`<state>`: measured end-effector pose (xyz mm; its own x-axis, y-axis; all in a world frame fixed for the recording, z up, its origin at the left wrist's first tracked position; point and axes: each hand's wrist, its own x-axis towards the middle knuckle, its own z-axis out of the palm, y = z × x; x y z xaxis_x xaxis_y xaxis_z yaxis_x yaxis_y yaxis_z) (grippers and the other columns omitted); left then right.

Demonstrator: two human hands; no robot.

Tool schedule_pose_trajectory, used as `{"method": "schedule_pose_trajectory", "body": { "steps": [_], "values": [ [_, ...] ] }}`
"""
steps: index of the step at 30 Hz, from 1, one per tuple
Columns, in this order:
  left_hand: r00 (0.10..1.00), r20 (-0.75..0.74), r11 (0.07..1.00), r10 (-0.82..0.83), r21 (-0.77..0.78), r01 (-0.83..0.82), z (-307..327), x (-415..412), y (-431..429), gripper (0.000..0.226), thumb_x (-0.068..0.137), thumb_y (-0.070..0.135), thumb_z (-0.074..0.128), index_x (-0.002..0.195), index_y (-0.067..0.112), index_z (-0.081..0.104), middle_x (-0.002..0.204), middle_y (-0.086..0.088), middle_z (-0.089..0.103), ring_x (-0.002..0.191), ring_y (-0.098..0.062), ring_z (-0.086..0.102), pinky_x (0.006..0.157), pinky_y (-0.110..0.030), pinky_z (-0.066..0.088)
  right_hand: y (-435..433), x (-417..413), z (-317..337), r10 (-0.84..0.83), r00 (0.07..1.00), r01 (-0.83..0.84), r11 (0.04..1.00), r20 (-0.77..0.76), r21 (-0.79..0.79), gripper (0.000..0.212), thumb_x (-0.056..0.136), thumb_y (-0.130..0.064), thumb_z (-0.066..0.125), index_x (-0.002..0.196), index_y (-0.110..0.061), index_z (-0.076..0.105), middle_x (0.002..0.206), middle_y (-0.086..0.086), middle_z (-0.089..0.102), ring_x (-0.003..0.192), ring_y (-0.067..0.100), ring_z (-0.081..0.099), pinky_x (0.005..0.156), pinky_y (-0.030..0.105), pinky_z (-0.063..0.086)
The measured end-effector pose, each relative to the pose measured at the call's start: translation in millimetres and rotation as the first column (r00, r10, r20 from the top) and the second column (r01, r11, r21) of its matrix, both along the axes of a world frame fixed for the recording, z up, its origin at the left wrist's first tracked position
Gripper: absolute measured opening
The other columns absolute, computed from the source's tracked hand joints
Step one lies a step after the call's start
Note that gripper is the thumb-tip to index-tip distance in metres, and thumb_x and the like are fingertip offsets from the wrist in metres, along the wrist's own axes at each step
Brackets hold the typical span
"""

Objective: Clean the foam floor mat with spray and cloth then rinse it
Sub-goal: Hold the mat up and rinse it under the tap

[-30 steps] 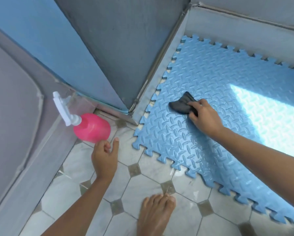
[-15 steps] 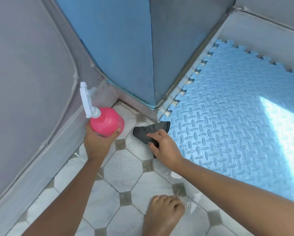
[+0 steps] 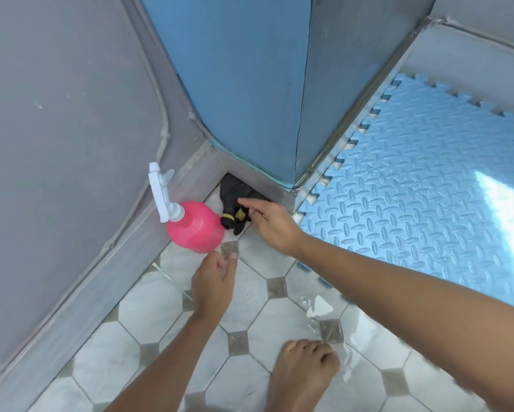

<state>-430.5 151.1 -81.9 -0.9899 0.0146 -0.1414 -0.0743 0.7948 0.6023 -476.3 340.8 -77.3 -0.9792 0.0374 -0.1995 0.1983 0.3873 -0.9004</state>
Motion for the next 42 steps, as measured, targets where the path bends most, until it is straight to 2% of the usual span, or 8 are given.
{"method": "schedule_pose_trajectory", "body": {
  "steps": [4, 8, 17, 24, 30, 34, 37, 42],
  "values": [
    [0.959, 0.141, 0.967, -0.245, 0.102, 0.232, -14.5, -27.0, 63.9, 0.020, 0.100, 0.033, 0.062, 0.103, 0.013, 0.068, 0.097, -0.001, 0.070, 0.092, -0.022, 0.065, 0.083, -0.039, 0.053, 54.7, 49.4, 0.2, 0.012, 0.999, -0.008, 0.992, -0.035, 0.127, 0.041, 0.096, 0.006, 0.041, 0.118, -0.011, 0.071, 0.117, -0.002, 0.068, 0.107, 0.006, 0.059, 0.095, 0.010, 0.041],
    [0.890, 0.346, 0.955, -0.296, 0.114, 0.273, -2.9, -38.7, 131.7, 0.055, 0.096, 0.049, 0.063, 0.132, 0.008, 0.061, 0.133, -0.009, 0.063, 0.127, -0.028, 0.056, 0.104, -0.037, 0.045, 113.0, 78.5, 7.4, -0.220, 0.975, 0.219, 0.964, -0.007, 0.149, 0.039, 0.091, 0.009, 0.042, 0.097, -0.019, 0.069, 0.095, -0.005, 0.067, 0.089, 0.007, 0.062, 0.082, 0.023, 0.047],
    [0.800, 0.525, 0.923, -0.291, -0.066, 0.379, 61.5, -39.3, 169.2, 0.104, 0.073, 0.075, 0.071, 0.143, 0.005, 0.039, 0.146, -0.013, 0.048, 0.138, -0.033, 0.044, 0.109, -0.043, 0.044, 202.4, 79.0, 66.5, -0.574, 0.815, 0.579, 0.810, -0.079, 0.090, 0.028, 0.099, -0.004, 0.045, 0.092, -0.021, 0.066, 0.090, 0.006, 0.068, 0.076, 0.021, 0.062, 0.076, 0.036, 0.053],
    [0.601, 0.646, 0.873, -0.471, 0.245, 0.421, 186.1, -63.4, 200.6, 0.067, 0.067, 0.084, 0.068, 0.076, 0.018, 0.061, 0.063, -0.003, 0.042, 0.050, -0.015, 0.047, 0.069, -0.031, 0.037, 268.6, 54.9, 147.9, -0.662, 0.702, 0.683, 0.730, -0.263, -0.014, 0.023, 0.102, -0.013, 0.045, 0.093, -0.029, 0.059, 0.088, -0.001, 0.064, 0.080, 0.015, 0.062, 0.078, 0.033, 0.055],
    [0.538, 0.655, 0.847, -0.531, 0.419, 0.326, 226.1, -90.1, 249.3, 0.057, 0.077, 0.073, 0.071, 0.101, 0.022, 0.065, 0.097, -0.007, 0.056, 0.059, -0.017, 0.048, 0.044, -0.022, 0.034, 322.2, 31.2, 230.5, -0.726, 0.564, 0.767, 0.637, -0.394, -0.078, 0.015, 0.101, -0.011, 0.046, 0.099, -0.014, 0.060, 0.081, 0.001, 0.062, 0.069, 0.002, 0.061, 0.067, 0.024, 0.052],
    [0.694, 0.416, 0.792, -0.588, 0.123, 0.598, 225.3, -79.5, 265.2, 0.053, 0.089, 0.044, 0.076, 0.068, 0.024, 0.031, 0.075, 0.002, 0.038, 0.064, -0.016, 0.037, 0.054, -0.027, 0.030, 342.5, -0.2, 317.1, -0.712, 0.488, 0.758, 0.632, -0.504, -0.159, 0.017, 0.101, -0.021, 0.049, 0.099, -0.012, 0.063, 0.082, -0.001, 0.062, 0.074, 0.007, 0.060, 0.067, 0.020, 0.050],
    [0.733, 0.257, 0.777, -0.629, 0.242, 0.582, 247.4, -69.6, 258.6, 0.040, 0.093, 0.037, 0.073, 0.071, 0.014, 0.048, 0.062, -0.004, 0.052, 0.057, -0.017, 0.046, 0.055, -0.034, 0.038, 346.3, -33.2, 389.4, -0.620, 0.479, 0.710, 0.690, -0.621, -0.141, 0.025, 0.099, -0.033, 0.048, 0.098, -0.017, 0.067, 0.088, -0.001, 0.066, 0.082, 0.009, 0.060, 0.074, 0.025, 0.051],
    [0.723, 0.095, 0.713, -0.684, 0.298, 0.635, 315.1, -88.8, 241.8, 0.031, 0.094, 0.025, 0.074, 0.071, 0.010, 0.060, 0.045, 0.007, 0.051, 0.038, -0.002, 0.040, 0.044, -0.017, 0.033, 336.2, -77.2, 468.3, -0.368, 0.661, 0.631, 0.744, -0.653, 0.219, 0.057, 0.101, -0.050, 0.037, 0.110, -0.004, 0.069, 0.114, 0.017, 0.069, 0.108, 0.024, 0.063, 0.099, 0.039, 0.046]
  ]
}}
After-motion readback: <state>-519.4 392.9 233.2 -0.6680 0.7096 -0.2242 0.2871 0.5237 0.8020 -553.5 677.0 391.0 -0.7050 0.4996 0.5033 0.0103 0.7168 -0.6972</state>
